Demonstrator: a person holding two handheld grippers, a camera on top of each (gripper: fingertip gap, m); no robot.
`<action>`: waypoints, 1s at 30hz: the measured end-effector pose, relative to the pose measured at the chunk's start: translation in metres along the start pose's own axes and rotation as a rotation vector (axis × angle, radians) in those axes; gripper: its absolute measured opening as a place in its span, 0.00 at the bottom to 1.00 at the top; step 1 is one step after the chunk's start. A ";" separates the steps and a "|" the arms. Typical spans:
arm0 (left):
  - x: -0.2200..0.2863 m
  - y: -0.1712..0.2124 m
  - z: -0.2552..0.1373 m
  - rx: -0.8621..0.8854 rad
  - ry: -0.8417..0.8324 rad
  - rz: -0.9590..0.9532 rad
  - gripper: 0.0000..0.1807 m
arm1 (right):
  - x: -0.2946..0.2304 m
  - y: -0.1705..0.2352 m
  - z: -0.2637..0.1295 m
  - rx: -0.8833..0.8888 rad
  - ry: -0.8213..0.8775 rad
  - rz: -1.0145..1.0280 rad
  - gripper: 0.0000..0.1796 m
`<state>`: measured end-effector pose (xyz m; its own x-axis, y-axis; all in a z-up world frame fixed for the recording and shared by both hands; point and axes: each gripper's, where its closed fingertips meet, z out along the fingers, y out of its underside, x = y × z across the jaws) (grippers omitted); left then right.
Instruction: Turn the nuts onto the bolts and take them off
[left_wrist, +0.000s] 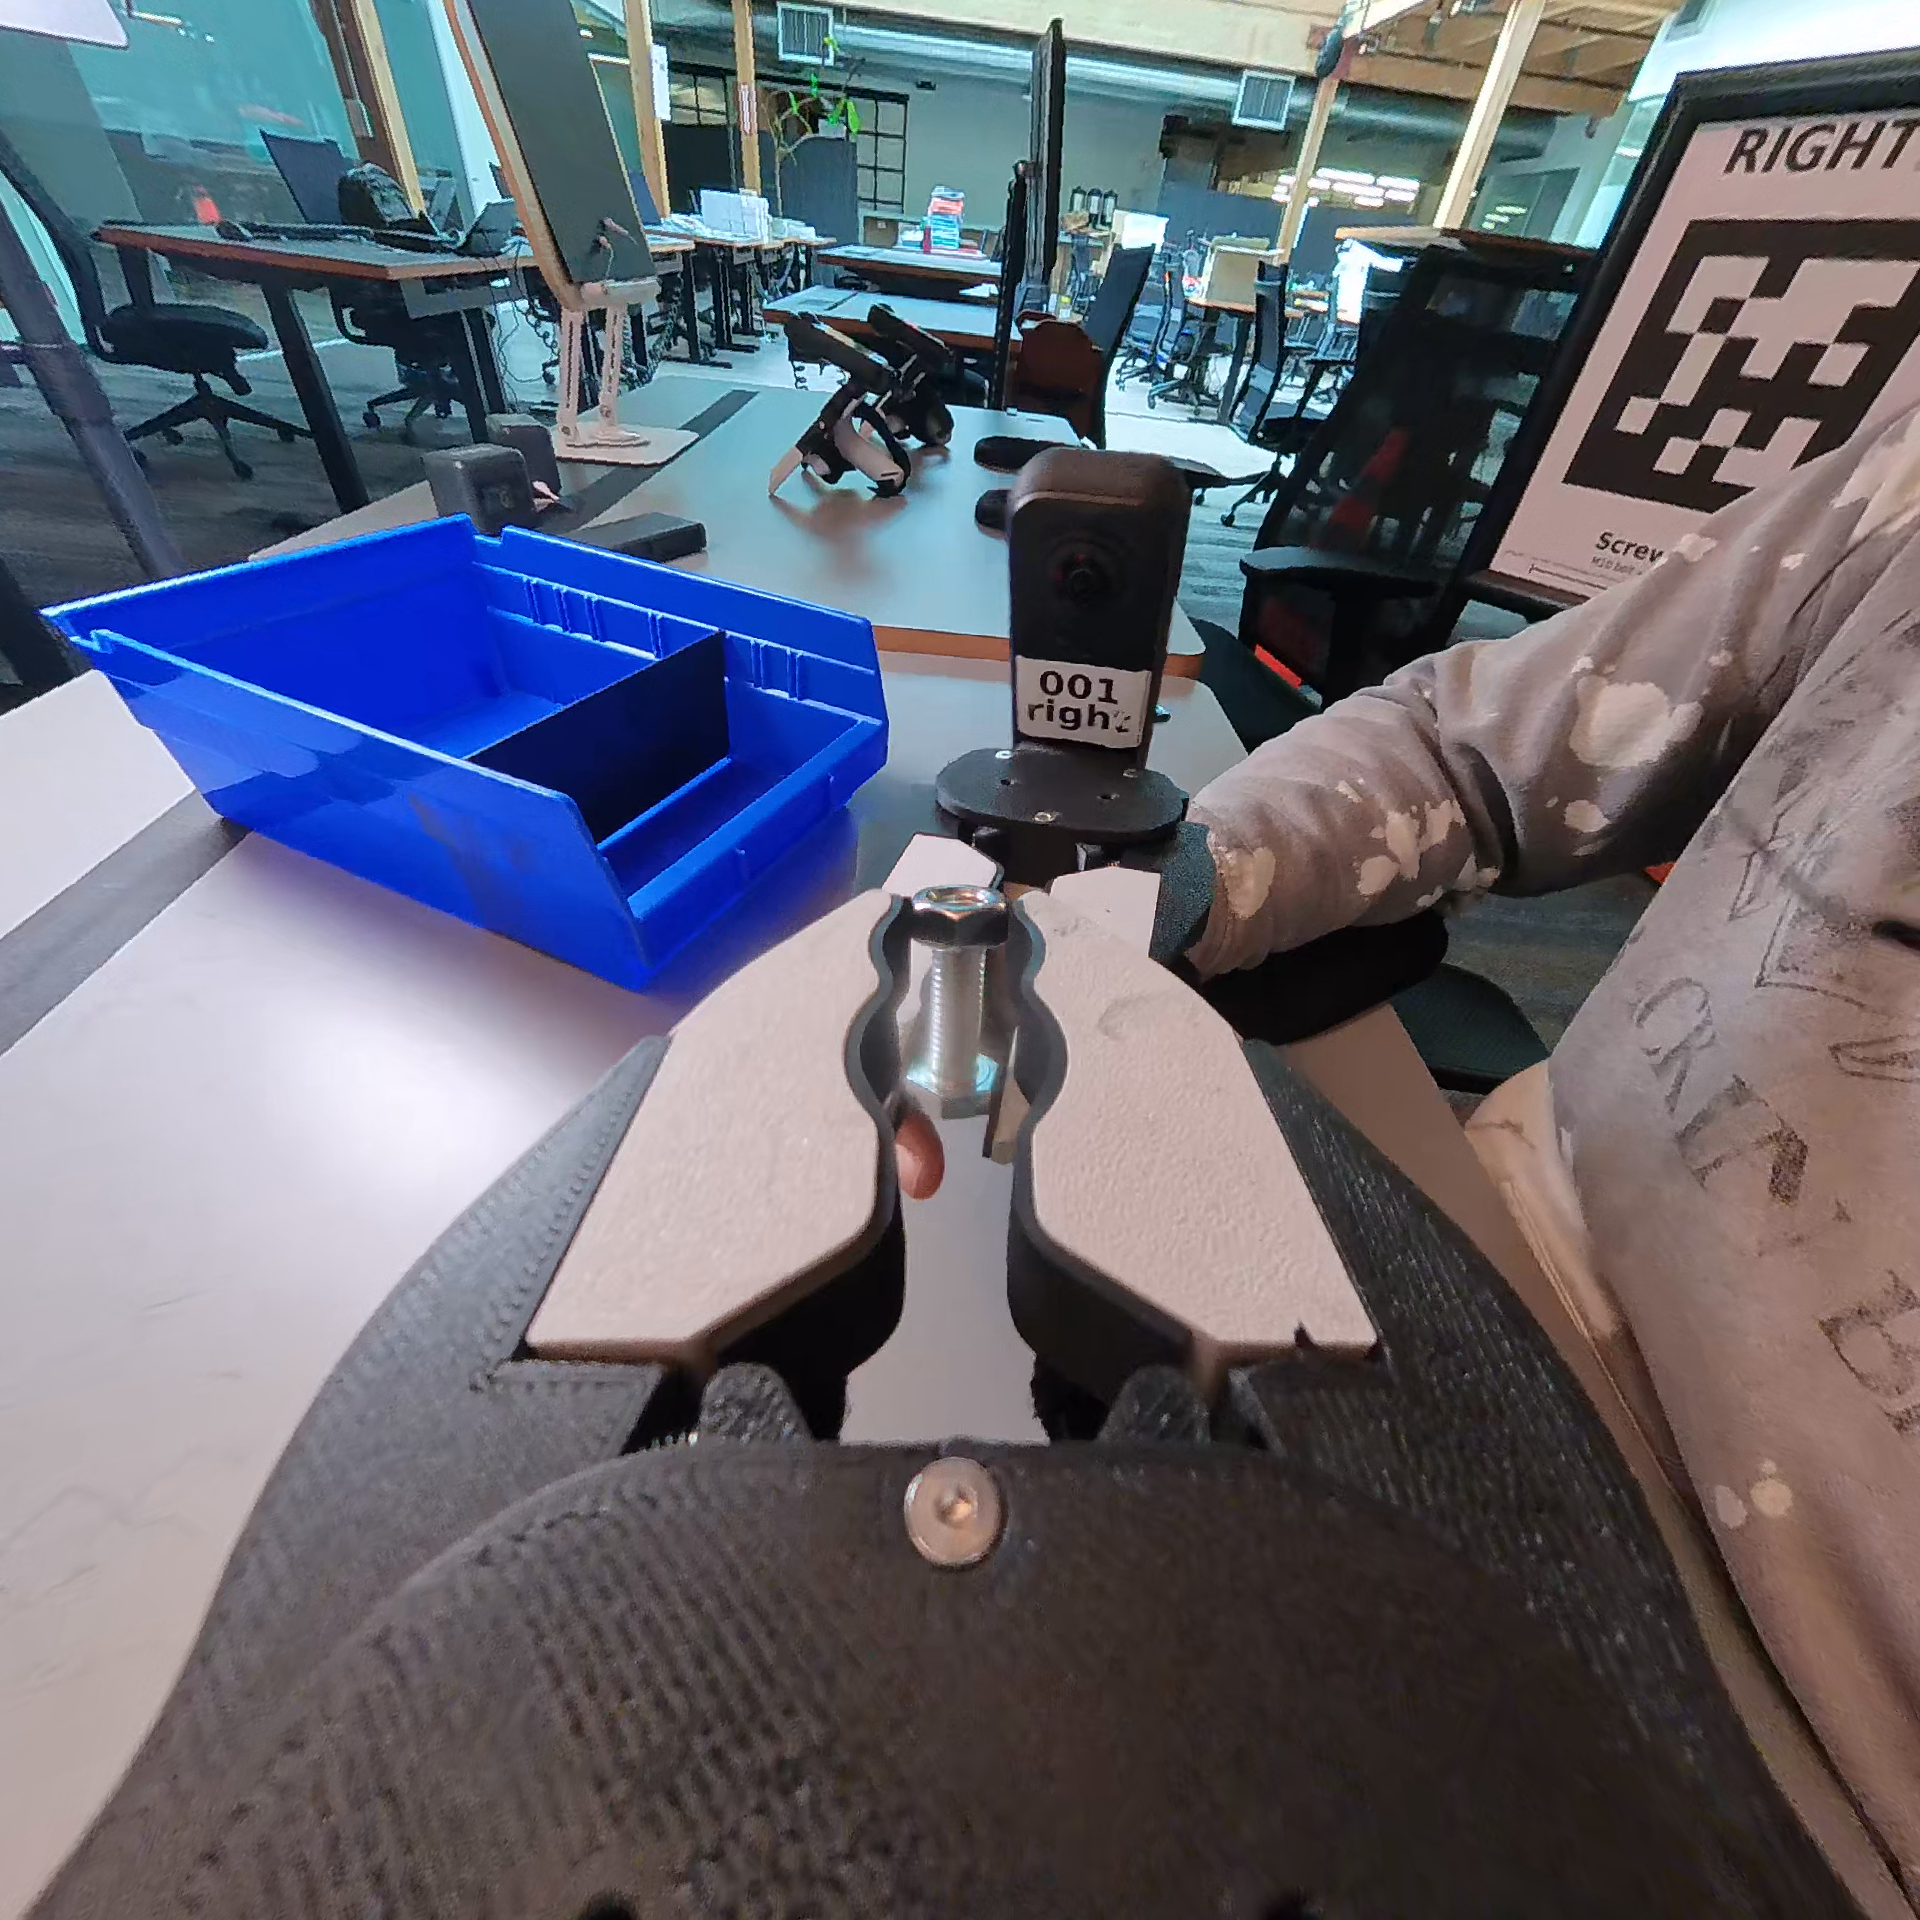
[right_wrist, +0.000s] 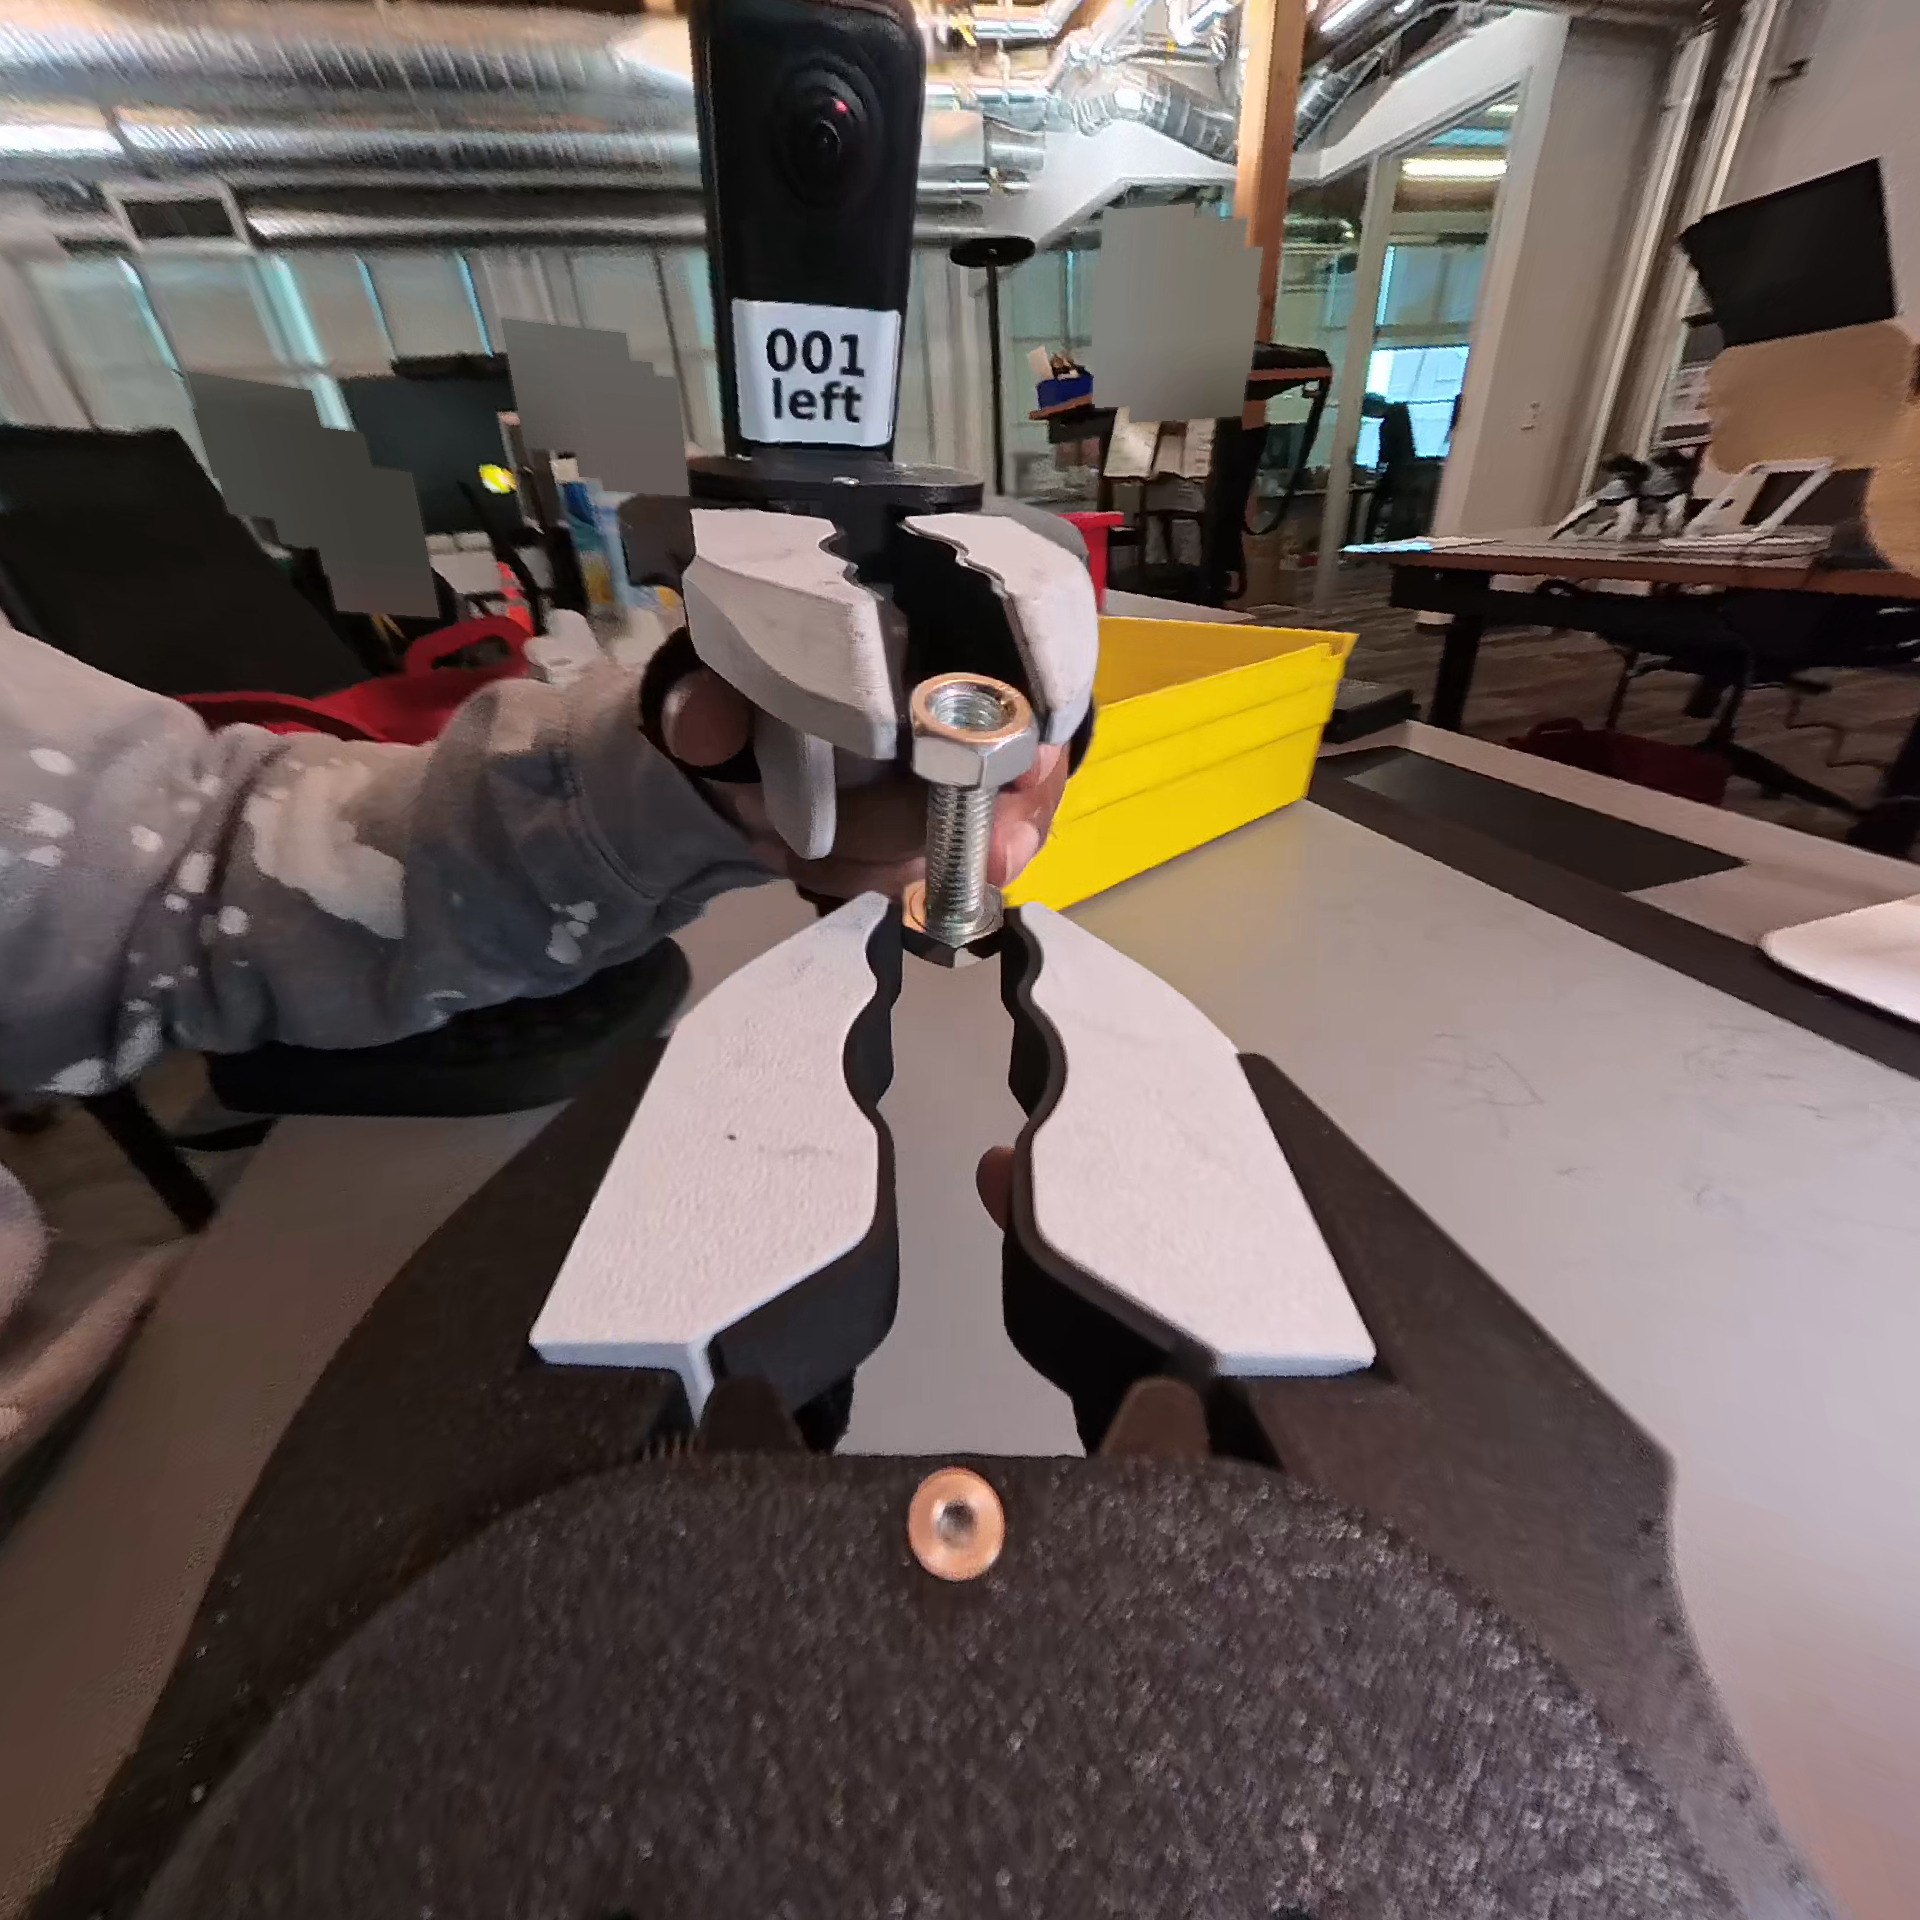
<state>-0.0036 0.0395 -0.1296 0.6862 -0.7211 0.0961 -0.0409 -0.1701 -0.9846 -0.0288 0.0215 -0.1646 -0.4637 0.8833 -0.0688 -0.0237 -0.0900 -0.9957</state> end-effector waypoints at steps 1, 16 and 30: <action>-0.001 0.000 0.000 0.013 -0.001 -0.006 0.10 | 0.003 0.001 -0.001 -0.012 0.029 -0.030 0.10; 0.002 0.004 -0.005 0.094 0.059 -0.028 0.10 | 0.005 0.003 -0.004 -0.051 0.113 -0.144 0.10; -0.013 -0.003 -0.017 0.139 -0.024 -0.043 0.15 | 0.011 0.001 -0.006 -0.052 0.157 -0.144 0.10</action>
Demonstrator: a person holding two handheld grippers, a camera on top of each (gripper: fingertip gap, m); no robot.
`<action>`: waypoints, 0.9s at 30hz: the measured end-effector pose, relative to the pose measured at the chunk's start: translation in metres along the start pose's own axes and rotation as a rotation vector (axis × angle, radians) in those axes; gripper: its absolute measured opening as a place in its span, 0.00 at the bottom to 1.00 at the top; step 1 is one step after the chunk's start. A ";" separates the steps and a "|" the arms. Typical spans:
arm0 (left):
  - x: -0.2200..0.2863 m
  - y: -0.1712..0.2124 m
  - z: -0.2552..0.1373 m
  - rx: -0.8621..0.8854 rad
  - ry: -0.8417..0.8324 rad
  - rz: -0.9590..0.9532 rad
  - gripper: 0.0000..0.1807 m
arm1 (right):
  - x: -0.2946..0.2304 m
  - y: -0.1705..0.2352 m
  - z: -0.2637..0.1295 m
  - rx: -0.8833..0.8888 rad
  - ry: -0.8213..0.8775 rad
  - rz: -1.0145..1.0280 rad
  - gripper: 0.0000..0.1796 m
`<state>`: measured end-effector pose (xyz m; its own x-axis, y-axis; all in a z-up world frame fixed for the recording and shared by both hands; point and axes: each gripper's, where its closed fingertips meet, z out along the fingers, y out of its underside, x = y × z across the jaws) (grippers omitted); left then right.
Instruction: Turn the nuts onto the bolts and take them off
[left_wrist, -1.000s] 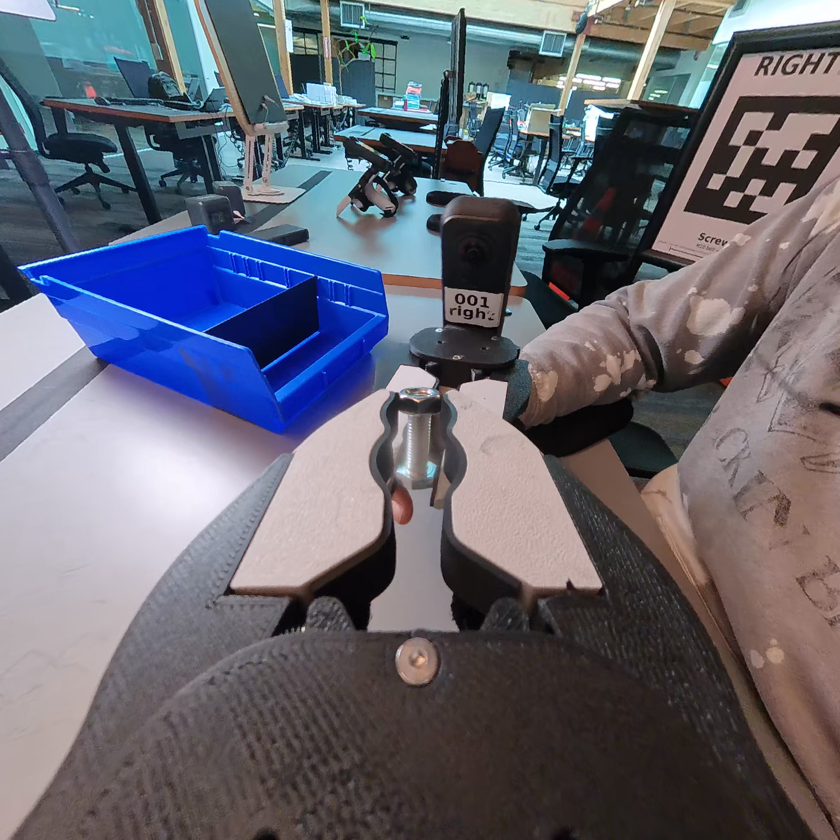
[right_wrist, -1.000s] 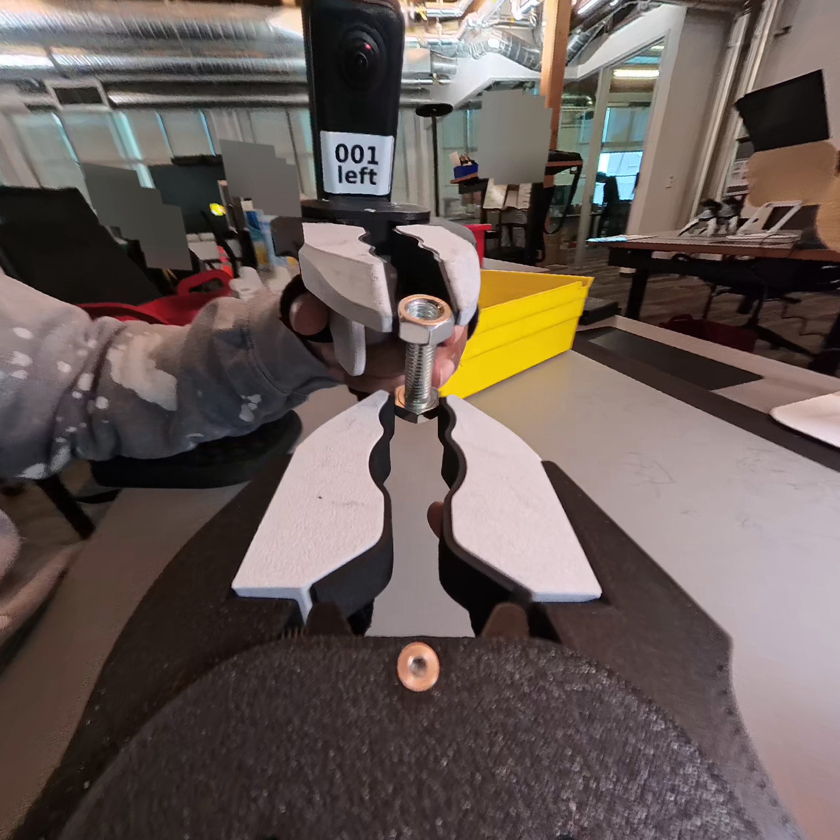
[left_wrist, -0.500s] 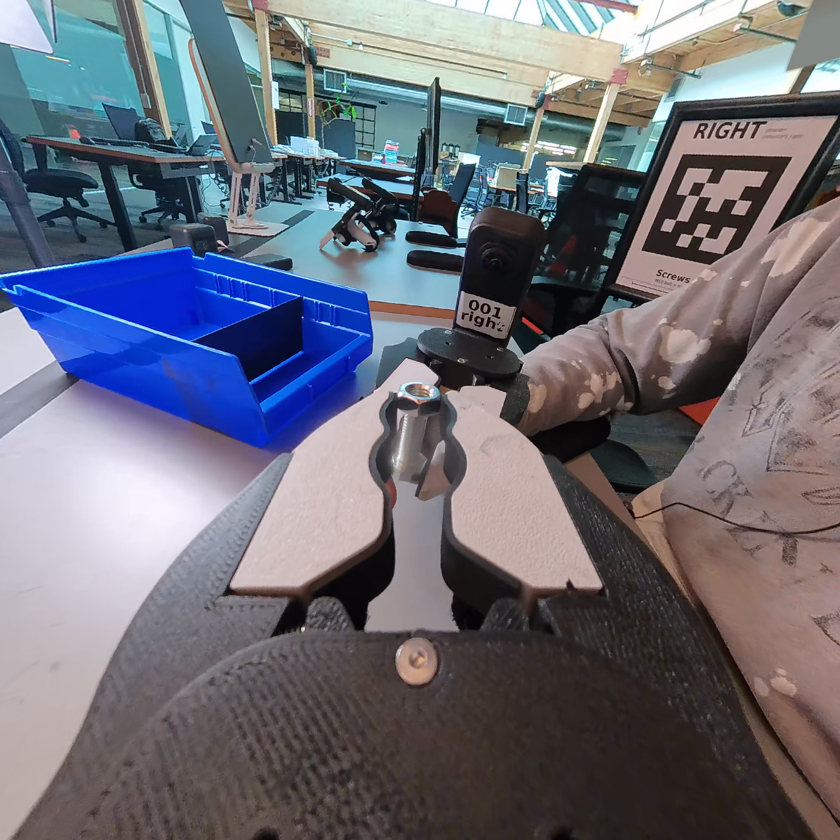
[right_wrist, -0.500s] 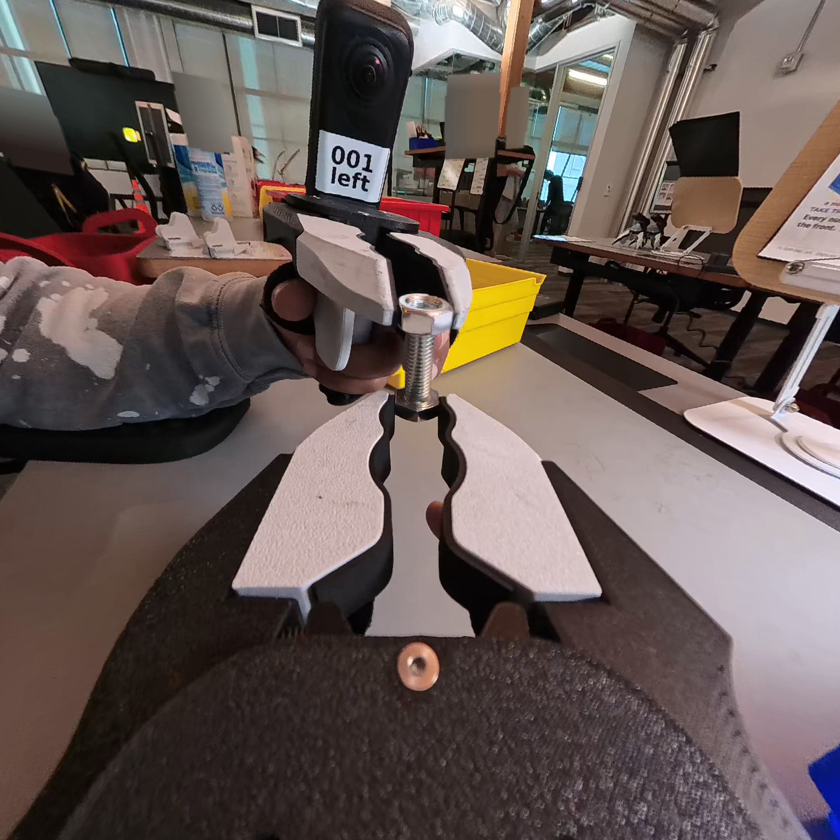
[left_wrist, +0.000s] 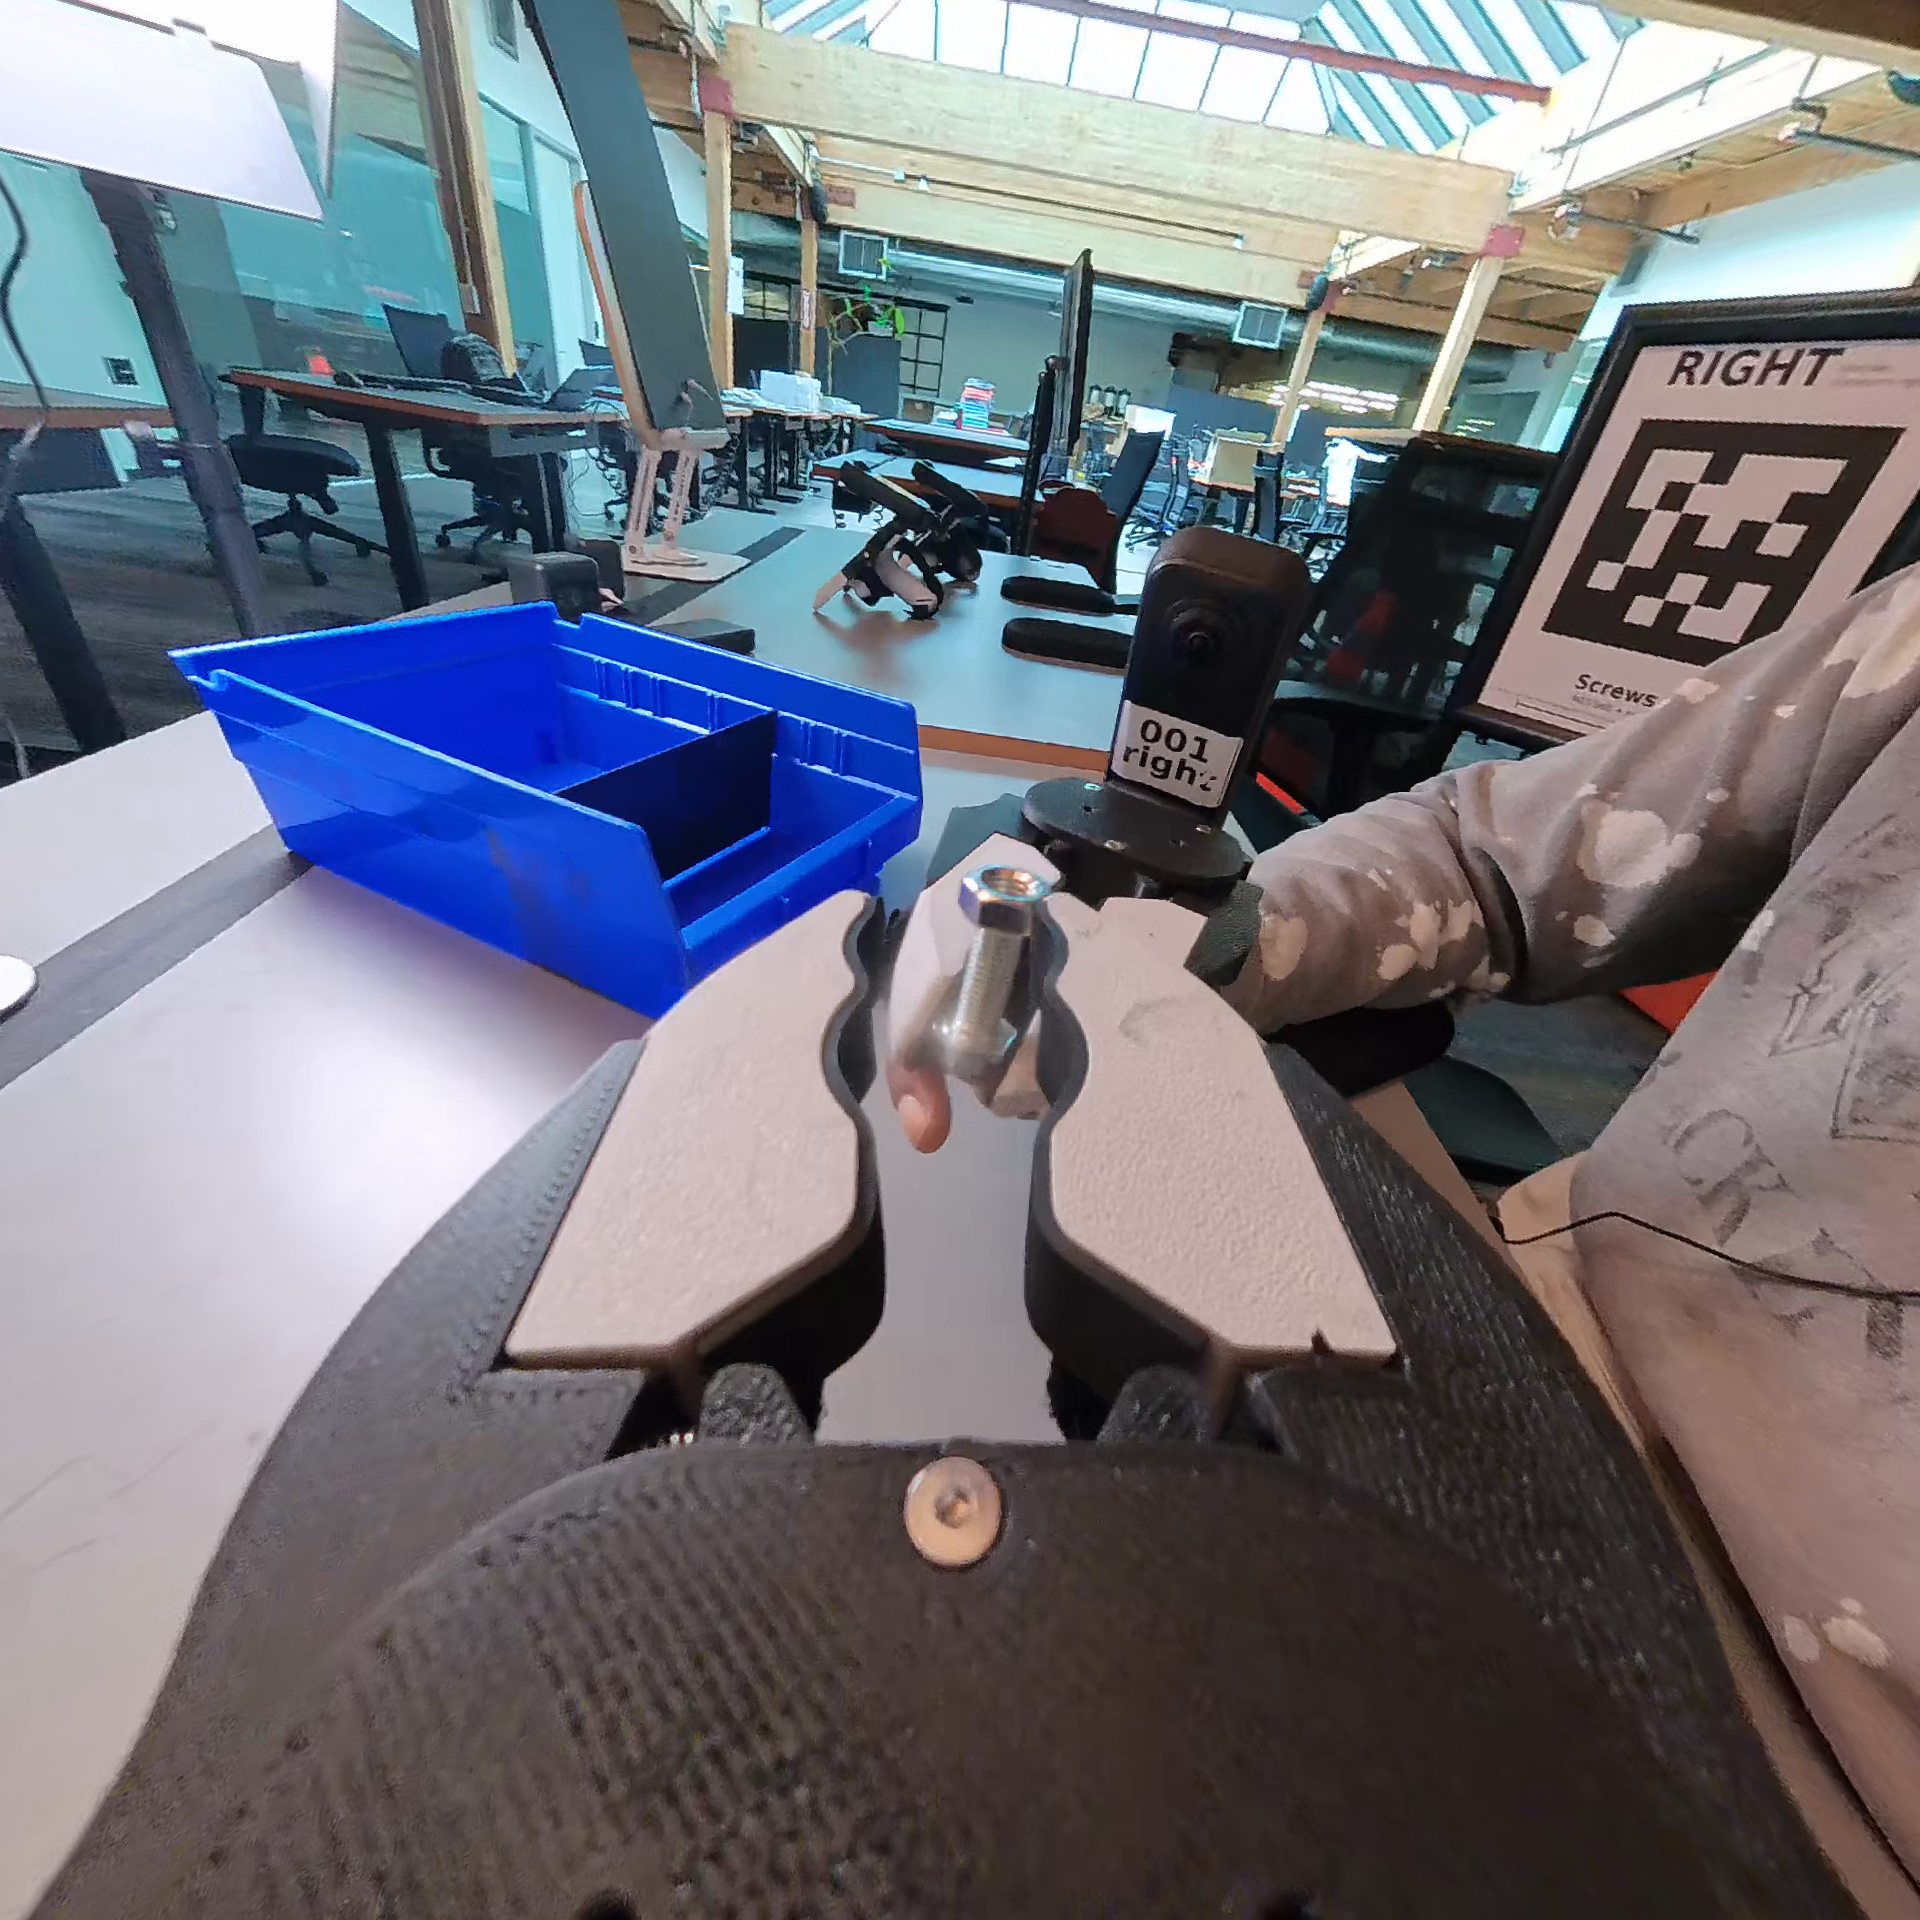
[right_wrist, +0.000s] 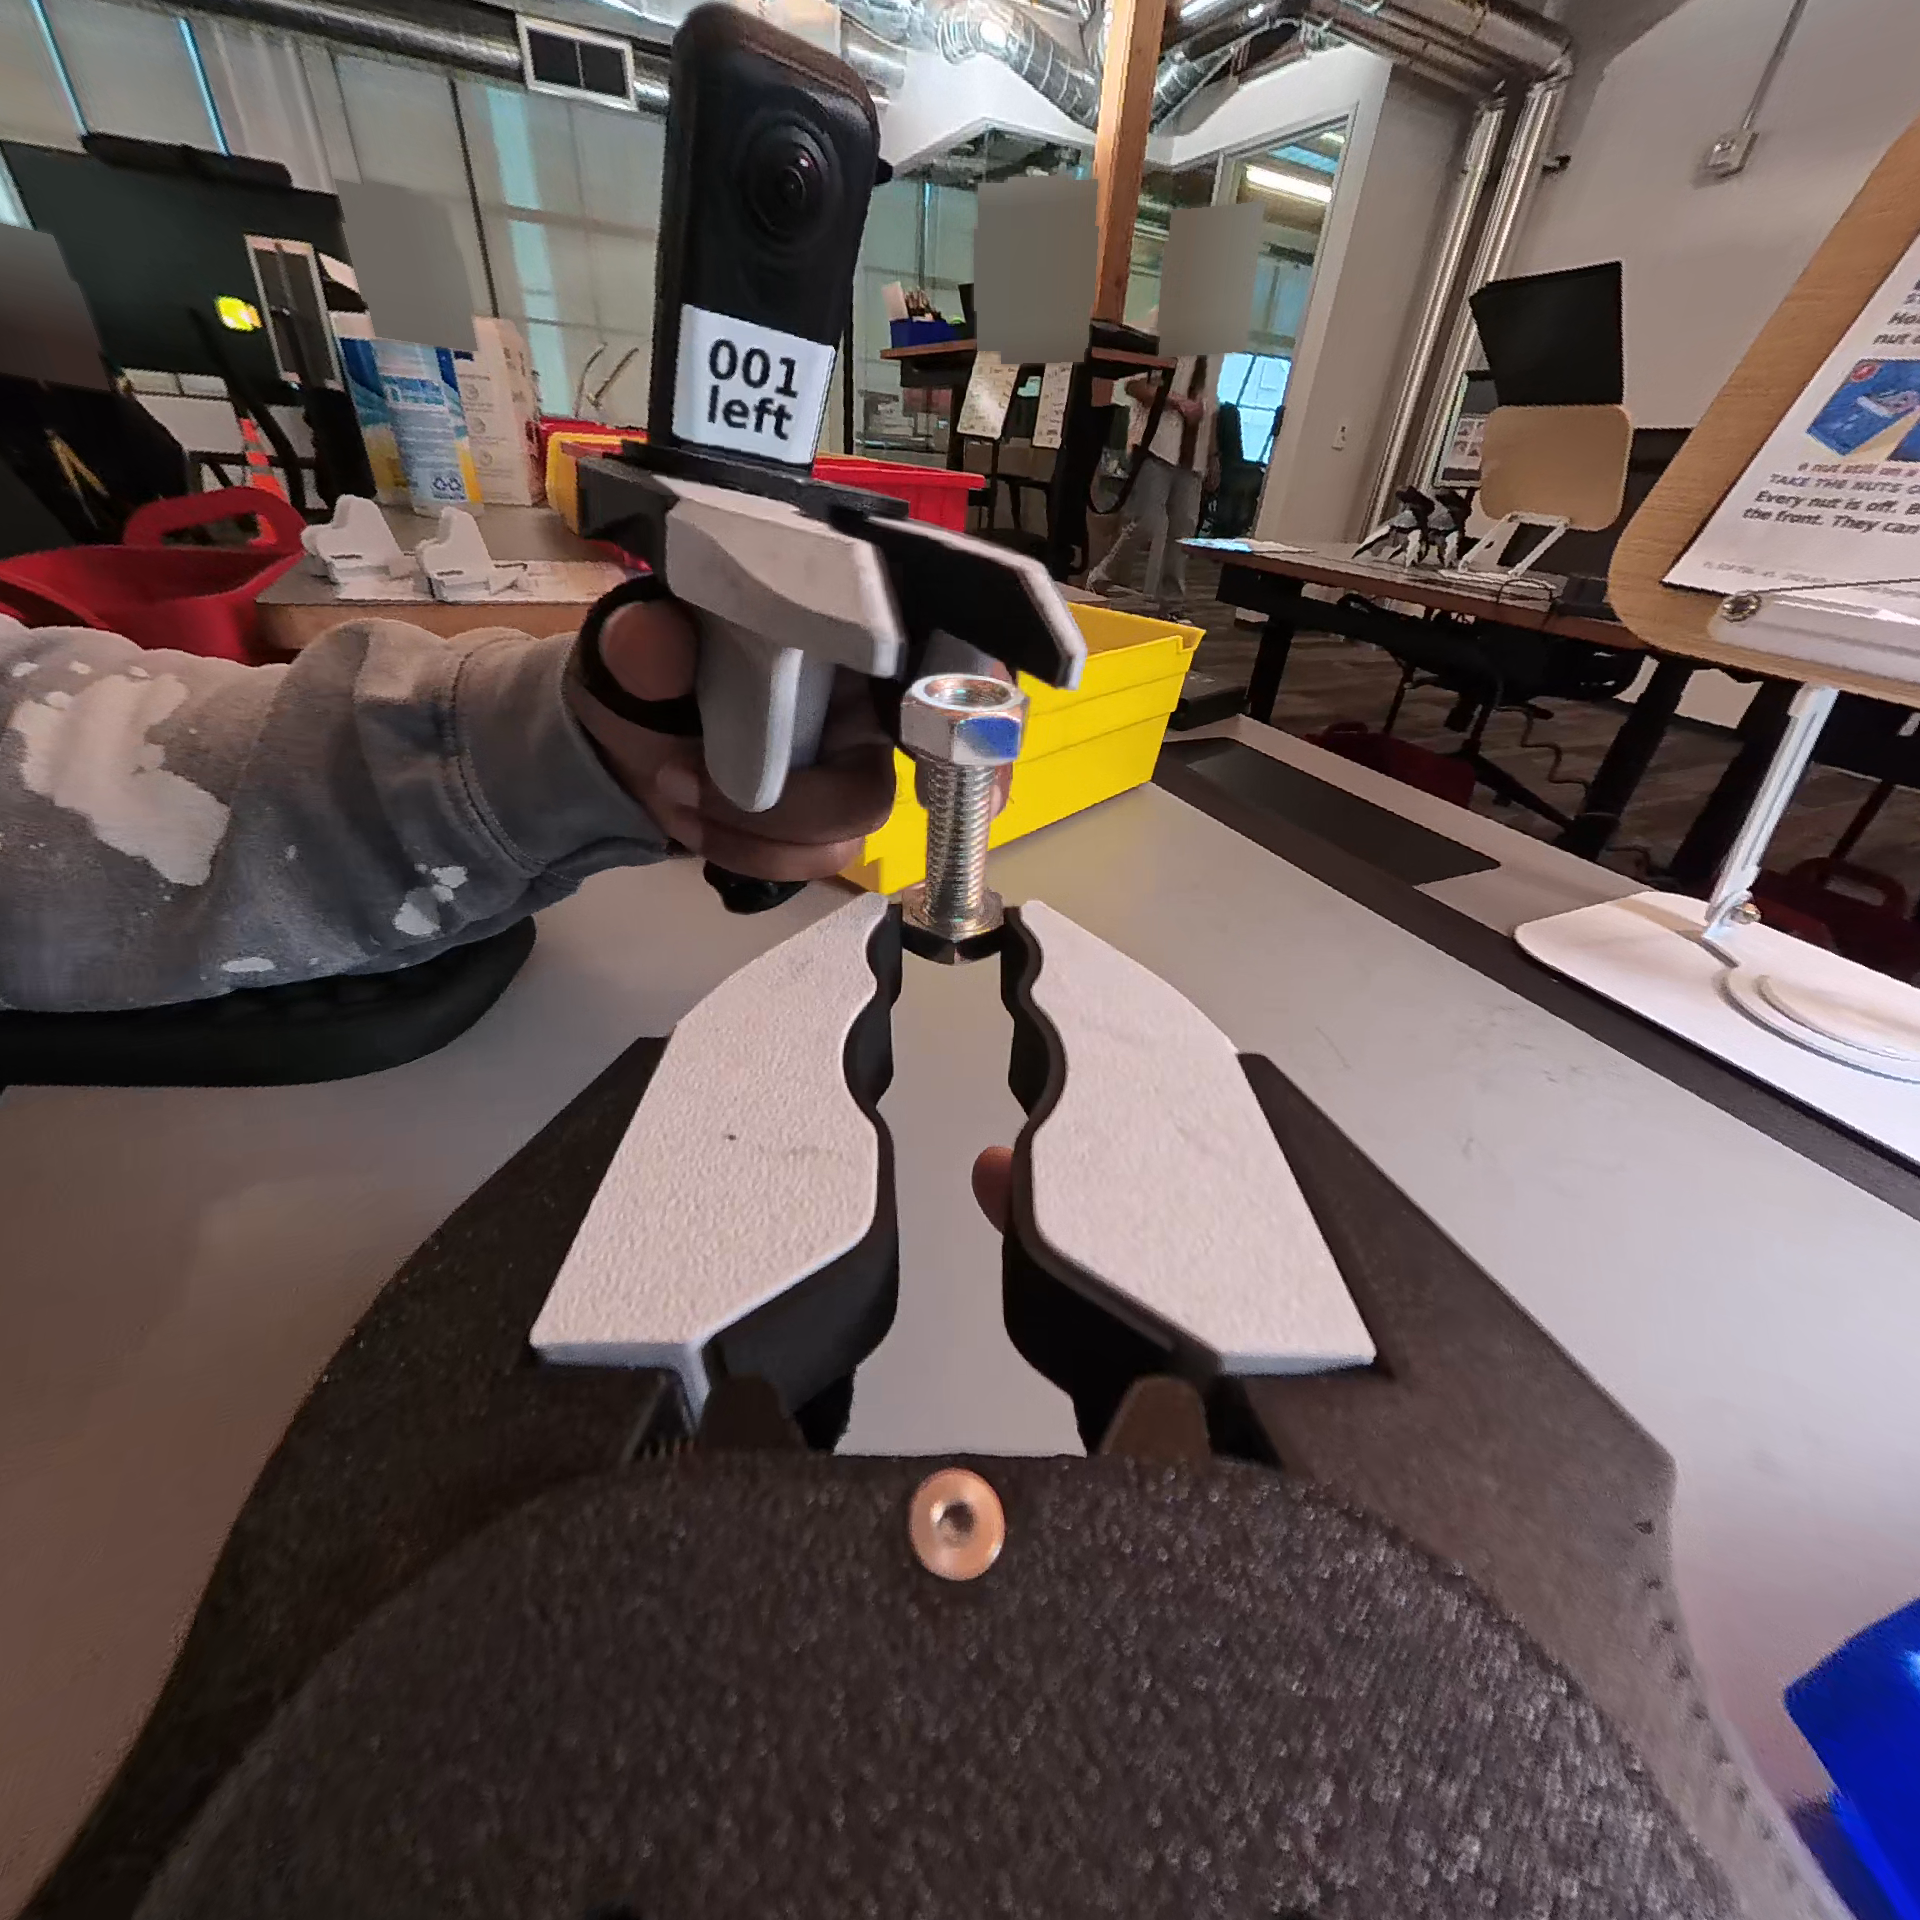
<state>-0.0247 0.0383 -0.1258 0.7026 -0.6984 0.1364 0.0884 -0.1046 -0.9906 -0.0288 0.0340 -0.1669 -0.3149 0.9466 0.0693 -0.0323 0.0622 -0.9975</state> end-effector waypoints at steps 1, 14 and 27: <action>0.003 0.002 0.003 -0.001 0.010 -0.005 0.16 | 0.000 0.000 0.000 -0.002 0.003 0.000 0.10; 0.004 0.000 0.005 0.024 0.012 -0.004 0.16 | 0.001 -0.005 -0.001 0.025 0.007 -0.003 0.10; 0.001 -0.004 0.003 0.049 -0.013 -0.006 0.16 | 0.002 -0.006 -0.002 0.027 0.015 -0.004 0.10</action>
